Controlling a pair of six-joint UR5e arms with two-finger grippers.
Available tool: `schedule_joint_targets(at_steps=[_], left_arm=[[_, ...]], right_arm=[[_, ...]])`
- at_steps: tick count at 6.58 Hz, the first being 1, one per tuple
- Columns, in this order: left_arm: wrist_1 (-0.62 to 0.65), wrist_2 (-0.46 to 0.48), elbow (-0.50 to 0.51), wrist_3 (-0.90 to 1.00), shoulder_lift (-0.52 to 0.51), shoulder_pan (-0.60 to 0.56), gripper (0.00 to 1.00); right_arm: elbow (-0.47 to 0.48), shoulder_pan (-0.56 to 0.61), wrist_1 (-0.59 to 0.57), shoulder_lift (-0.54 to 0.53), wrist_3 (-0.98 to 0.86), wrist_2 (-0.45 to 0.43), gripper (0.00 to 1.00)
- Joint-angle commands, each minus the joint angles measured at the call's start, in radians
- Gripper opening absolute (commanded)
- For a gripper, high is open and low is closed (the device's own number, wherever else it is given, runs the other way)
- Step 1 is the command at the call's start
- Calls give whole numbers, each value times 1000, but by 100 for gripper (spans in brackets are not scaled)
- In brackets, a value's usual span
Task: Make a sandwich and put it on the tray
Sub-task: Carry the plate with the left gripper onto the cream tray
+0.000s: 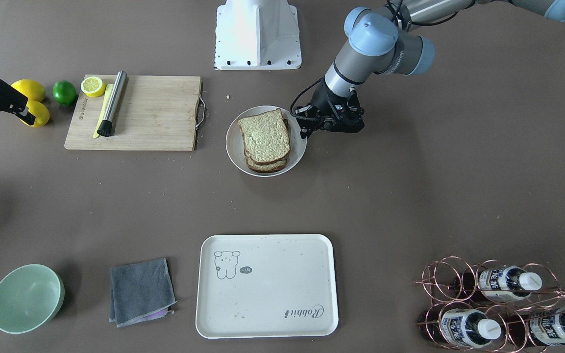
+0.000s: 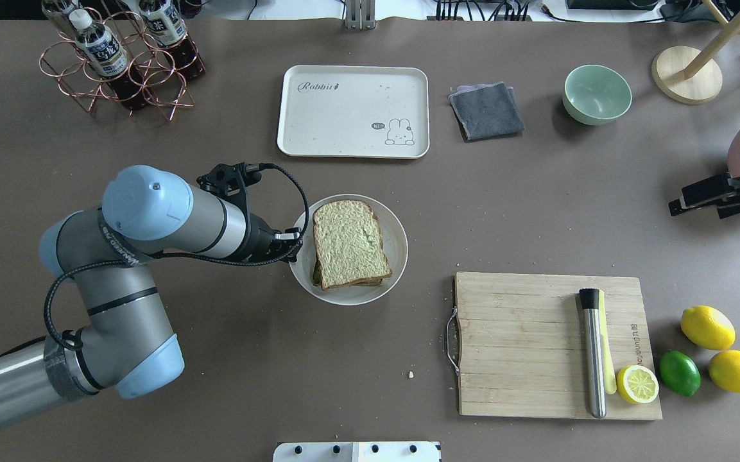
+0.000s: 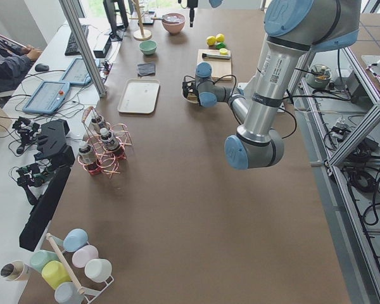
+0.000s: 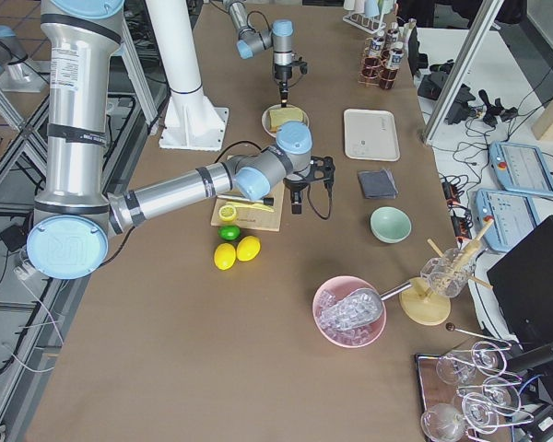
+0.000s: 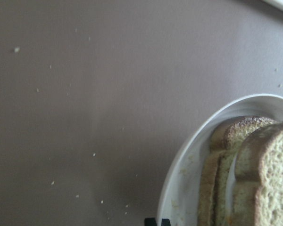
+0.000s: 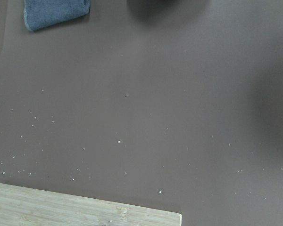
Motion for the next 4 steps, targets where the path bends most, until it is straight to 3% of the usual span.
schedule_joint_targets(at_steps=[1,4], left_arm=[[-15,-153,222,123,-164,-160,0],[-281,-209,869,244,-489,-277,0]], right_arm=[[5,3,0,0,0,1,99],[8,12,2,3,0,-8,99]])
